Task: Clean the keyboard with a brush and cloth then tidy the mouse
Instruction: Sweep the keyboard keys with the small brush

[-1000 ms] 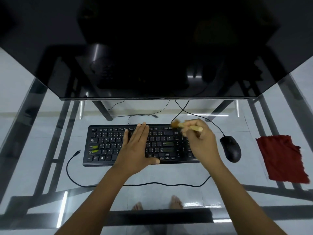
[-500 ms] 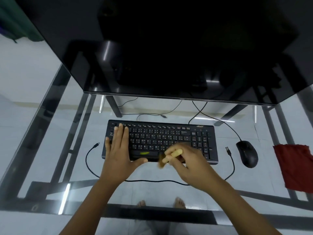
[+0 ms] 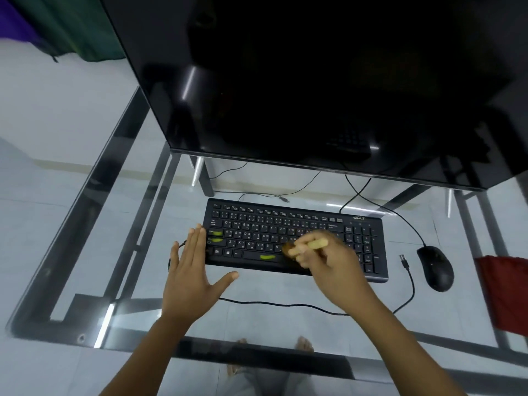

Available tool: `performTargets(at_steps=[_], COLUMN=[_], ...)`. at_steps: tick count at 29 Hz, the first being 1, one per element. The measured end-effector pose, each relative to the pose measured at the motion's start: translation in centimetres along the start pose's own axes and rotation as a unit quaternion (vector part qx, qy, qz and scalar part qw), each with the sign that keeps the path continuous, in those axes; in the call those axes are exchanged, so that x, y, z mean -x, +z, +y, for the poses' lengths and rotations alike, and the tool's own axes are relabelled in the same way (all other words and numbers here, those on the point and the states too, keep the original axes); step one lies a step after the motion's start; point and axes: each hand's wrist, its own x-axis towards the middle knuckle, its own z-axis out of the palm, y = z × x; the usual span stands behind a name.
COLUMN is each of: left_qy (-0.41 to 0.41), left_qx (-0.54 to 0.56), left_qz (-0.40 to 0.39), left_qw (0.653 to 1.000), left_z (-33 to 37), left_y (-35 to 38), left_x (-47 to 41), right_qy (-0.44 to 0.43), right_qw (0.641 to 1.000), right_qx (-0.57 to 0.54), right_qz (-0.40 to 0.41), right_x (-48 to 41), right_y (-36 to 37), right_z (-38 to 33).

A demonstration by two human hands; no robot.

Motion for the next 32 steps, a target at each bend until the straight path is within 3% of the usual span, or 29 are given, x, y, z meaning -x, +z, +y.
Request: performTargets(at_steps=[3,5,7,9,11,15,19,21,23,26,30,32], left_qy=[0.003,-0.001,-0.001,0.001,0.003,0.01,0.007,0.01,0.012,0.006,0.003,0.001], left_qx=[0.018,0.031,0.039,0.041,0.04,0.049,0.05,0.053,0.057,0.059,0.053,0.047], left_qz=[0.018,0.025,0.033,0.038,0.043,0.051,0.051,0.053,0.053,0.047,0.043,0.042], left_qw=[1.0,0.999,0.999,0.998,0.998,0.997,0.997,0.997,0.997,0.997,0.998,0.998], left_z=[0.4,0.2,0.0,0.0,0.0,-0.3,-0.4,-0.4,-0.4,-0.5,-0.6,-0.7], left_y=[0.2,0.2,0.1,0.1,0.1,0.2,0.3,0.3,0.3,0.3,0.4,0.4], left_x=[0.0,0.1,0.2,0.1,0.1,0.2,0.2,0.2,0.1,0.1,0.1,0.0], right_qy=[-0.004,0.015,0.048,0.038,-0.004,-0.035,-0.073,-0.045,0.018,0.115,0.114,0.11], right_qw=[0.995,0.998,0.997,0.995,0.999,0.996,0.997,0.998,0.992,0.957,0.983,0.986], right_qx=[0.024,0.04,-0.042,-0.087,-0.025,-0.022,0.015,0.026,-0.089,-0.262,-0.103,-0.098], right_qz=[0.094,0.041,-0.041,-0.013,0.045,-0.084,-0.006,-0.047,-0.088,-0.047,0.096,0.077], right_x=[-1.0,-1.5,-1.7,-2.0,-2.4,-1.2,-0.7,-0.2,0.0,-1.2,-3.5,-4.4], right_y=[0.1,1.3,3.0,4.2,4.9,6.8,7.7,8.3,8.8,8.3,6.6,6.0], right_z=[-0.5,-1.1,-2.4,-3.3,-3.8,-4.8,-5.1,-5.4,-6.3,-6.7,-4.6,-4.3])
